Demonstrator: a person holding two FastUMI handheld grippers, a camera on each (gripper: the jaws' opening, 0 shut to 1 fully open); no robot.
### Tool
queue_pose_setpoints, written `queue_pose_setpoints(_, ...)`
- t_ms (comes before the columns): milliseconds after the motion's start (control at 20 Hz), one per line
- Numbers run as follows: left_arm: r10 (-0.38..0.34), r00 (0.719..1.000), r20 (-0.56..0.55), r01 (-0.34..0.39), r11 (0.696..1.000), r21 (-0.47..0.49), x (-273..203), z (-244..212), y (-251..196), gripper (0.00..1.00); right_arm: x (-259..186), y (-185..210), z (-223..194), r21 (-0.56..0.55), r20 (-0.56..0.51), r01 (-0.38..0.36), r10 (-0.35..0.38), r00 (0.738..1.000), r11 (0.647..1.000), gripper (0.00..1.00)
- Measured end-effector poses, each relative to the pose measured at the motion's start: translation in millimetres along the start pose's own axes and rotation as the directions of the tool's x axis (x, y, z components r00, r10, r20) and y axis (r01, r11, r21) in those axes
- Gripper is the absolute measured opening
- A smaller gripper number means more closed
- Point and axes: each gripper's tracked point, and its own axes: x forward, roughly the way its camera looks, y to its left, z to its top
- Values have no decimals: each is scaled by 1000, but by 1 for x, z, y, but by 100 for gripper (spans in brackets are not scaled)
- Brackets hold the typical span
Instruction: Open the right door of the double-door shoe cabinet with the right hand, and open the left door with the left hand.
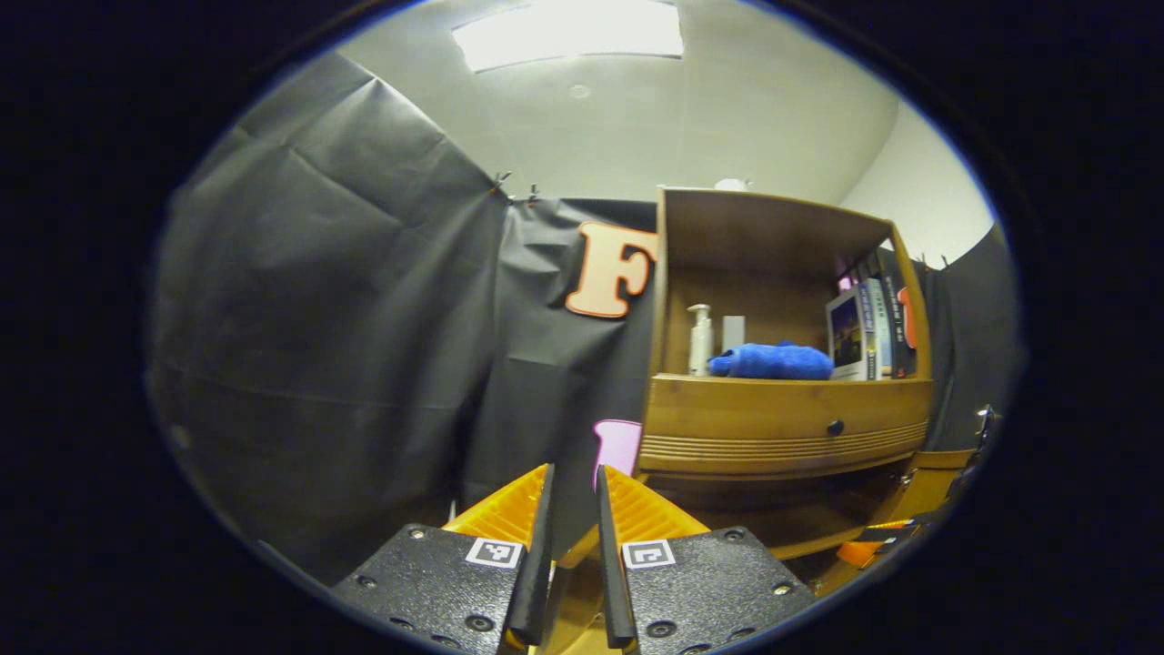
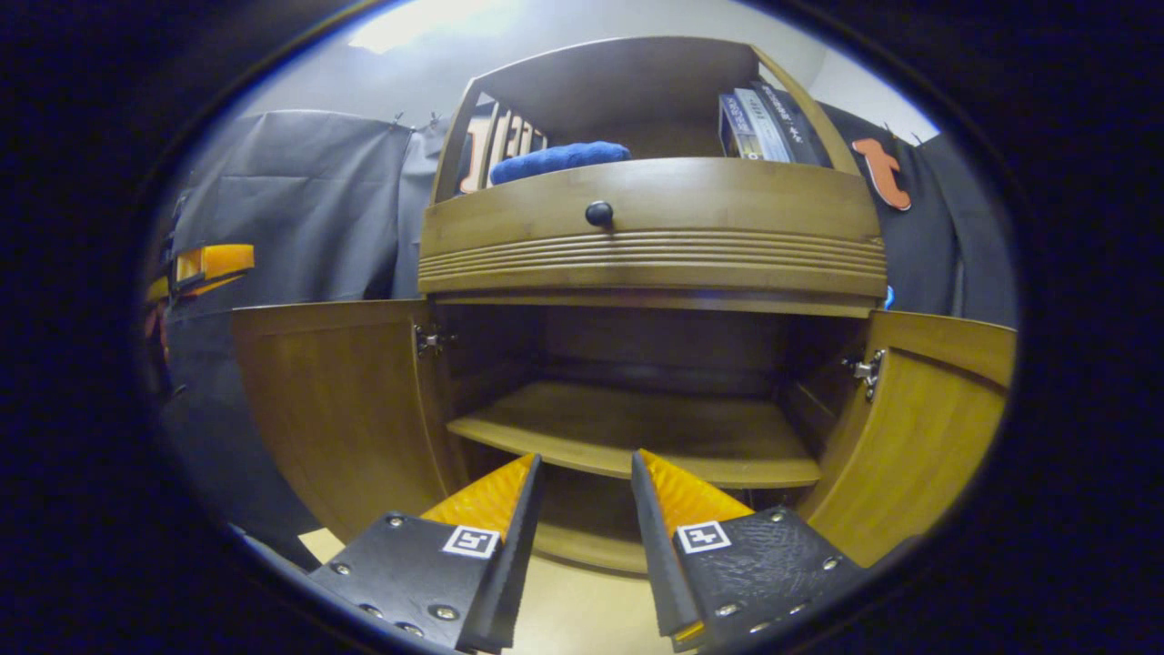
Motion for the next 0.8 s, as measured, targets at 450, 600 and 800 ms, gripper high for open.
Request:
queue_pose_setpoints(450,-395,908,-140,390,919,-62,20,-72,-171,26,-43,-41,52,-4,95,172,-171,981,985,60)
queue_pose_setpoints(600,-508,847,-157,497,861,-105,10,-86,-218,27,-69,-56,75,-5,144,243,-240,960,970,56)
queue_pose_setpoints(800,-622,766,-165,612,783,-113,-4,-97,-273,36,-105,-73,92,-4,188,336,-329,925,942,57)
